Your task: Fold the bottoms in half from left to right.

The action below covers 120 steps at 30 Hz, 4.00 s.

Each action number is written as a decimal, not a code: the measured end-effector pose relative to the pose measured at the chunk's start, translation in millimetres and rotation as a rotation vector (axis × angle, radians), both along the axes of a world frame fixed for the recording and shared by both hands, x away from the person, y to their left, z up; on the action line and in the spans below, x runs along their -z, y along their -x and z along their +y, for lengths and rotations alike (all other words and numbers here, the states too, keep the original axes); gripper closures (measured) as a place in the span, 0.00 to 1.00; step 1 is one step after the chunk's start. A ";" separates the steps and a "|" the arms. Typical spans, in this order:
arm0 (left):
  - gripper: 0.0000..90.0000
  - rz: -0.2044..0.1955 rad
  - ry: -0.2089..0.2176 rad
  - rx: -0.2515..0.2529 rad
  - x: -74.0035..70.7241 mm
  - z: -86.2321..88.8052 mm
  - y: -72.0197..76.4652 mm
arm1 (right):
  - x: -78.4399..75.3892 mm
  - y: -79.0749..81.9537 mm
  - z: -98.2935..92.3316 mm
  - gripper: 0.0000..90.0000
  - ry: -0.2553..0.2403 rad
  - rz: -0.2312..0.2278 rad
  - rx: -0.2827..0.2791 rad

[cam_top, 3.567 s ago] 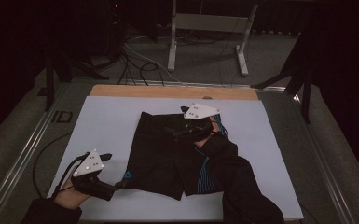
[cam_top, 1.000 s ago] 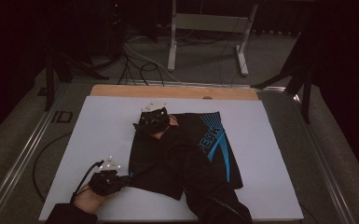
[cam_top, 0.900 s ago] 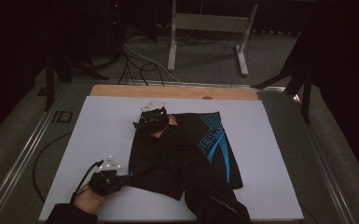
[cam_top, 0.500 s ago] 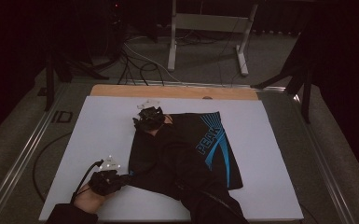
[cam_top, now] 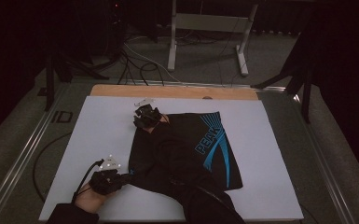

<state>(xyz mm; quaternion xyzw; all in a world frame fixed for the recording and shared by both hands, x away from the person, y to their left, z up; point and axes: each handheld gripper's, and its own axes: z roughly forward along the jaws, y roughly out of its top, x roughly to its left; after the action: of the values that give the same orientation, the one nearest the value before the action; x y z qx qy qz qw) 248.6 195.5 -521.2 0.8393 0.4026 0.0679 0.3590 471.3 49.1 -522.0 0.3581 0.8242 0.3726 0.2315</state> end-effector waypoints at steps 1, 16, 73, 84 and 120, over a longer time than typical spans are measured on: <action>0.96 -0.002 0.002 0.001 -0.4 -0.8 0.0 | 2.4 -0.4 0.8 0.48 -0.003 0.004 0.004; 0.96 -0.005 0.000 0.007 0.3 -5.7 -0.5 | 13.2 -1.4 -2.6 0.77 0.047 0.044 0.021; 0.97 -0.042 0.009 0.102 -37.4 -41.9 7.2 | -36.9 21.1 -61.6 0.95 -0.058 -0.027 0.022; 0.97 -0.044 0.014 0.138 -47.3 -53.0 6.8 | -46.2 23.5 -77.0 0.95 -0.060 -0.039 0.030; 0.97 -0.069 0.036 0.243 -78.4 -105.5 -4.1 | -77.7 25.1 -136.5 0.95 -0.095 -0.081 0.088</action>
<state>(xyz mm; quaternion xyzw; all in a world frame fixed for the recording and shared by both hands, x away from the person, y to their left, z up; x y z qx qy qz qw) 252.6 90.0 -442.8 0.8723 0.2866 0.0456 0.3934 446.3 -87.3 -444.2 0.3893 0.7790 0.4148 0.2637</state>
